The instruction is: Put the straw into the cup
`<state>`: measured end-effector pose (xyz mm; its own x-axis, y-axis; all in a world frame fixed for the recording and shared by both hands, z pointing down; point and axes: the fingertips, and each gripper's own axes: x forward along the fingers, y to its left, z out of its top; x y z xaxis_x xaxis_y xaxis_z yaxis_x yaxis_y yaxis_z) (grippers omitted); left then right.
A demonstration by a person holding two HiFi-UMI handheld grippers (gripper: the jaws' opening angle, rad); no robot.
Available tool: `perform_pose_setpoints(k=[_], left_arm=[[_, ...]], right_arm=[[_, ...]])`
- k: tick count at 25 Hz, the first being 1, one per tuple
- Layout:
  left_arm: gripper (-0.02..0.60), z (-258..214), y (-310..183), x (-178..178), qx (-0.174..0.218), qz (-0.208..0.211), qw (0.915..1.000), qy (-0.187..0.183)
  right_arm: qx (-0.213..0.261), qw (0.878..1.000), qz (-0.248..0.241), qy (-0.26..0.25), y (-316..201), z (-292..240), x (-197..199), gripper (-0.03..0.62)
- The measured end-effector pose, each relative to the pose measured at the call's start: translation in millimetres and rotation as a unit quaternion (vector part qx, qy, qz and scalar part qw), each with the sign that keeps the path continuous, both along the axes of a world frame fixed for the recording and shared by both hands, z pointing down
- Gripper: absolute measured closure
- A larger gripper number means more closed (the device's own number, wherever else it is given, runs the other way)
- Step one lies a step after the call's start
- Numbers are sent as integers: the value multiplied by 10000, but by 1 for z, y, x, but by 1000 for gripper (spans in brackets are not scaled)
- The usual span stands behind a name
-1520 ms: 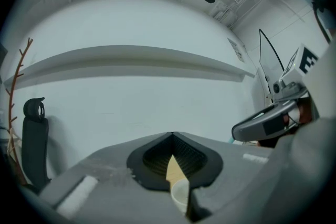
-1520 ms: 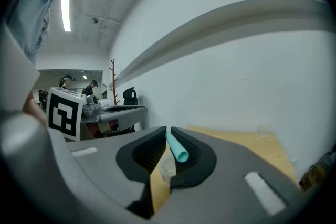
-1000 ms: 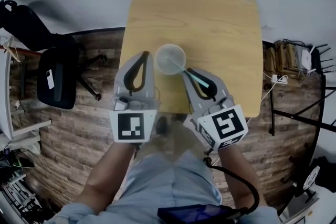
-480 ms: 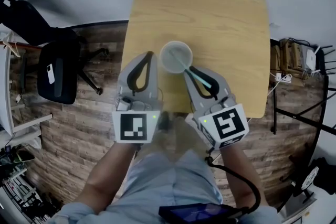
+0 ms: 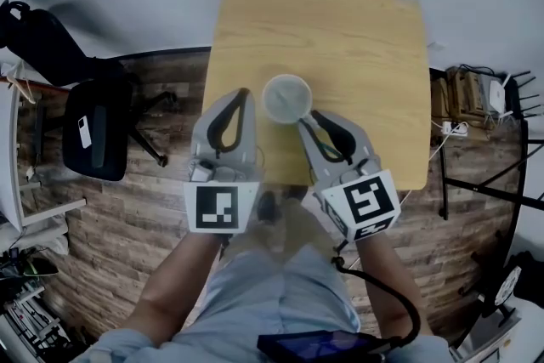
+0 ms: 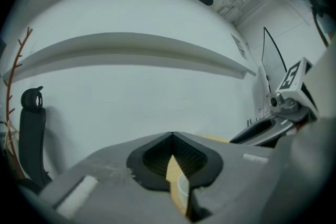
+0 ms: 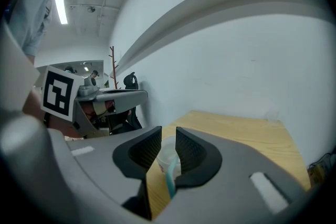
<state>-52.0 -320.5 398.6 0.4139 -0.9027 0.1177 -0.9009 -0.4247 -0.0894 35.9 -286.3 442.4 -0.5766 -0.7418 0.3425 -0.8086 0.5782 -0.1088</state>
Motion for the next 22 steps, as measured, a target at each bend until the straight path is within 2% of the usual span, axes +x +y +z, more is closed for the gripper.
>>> perform_pose_setpoints(k=[6, 22], left_arm=[[563, -14, 4, -1, 62, 102, 9999, 102], [563, -91, 36, 11, 785, 517, 9948, 401]], right_arm=[[200, 9996, 219, 34, 3, -19, 7, 502], [1157, 9894, 876, -84, 44, -111, 30, 502]])
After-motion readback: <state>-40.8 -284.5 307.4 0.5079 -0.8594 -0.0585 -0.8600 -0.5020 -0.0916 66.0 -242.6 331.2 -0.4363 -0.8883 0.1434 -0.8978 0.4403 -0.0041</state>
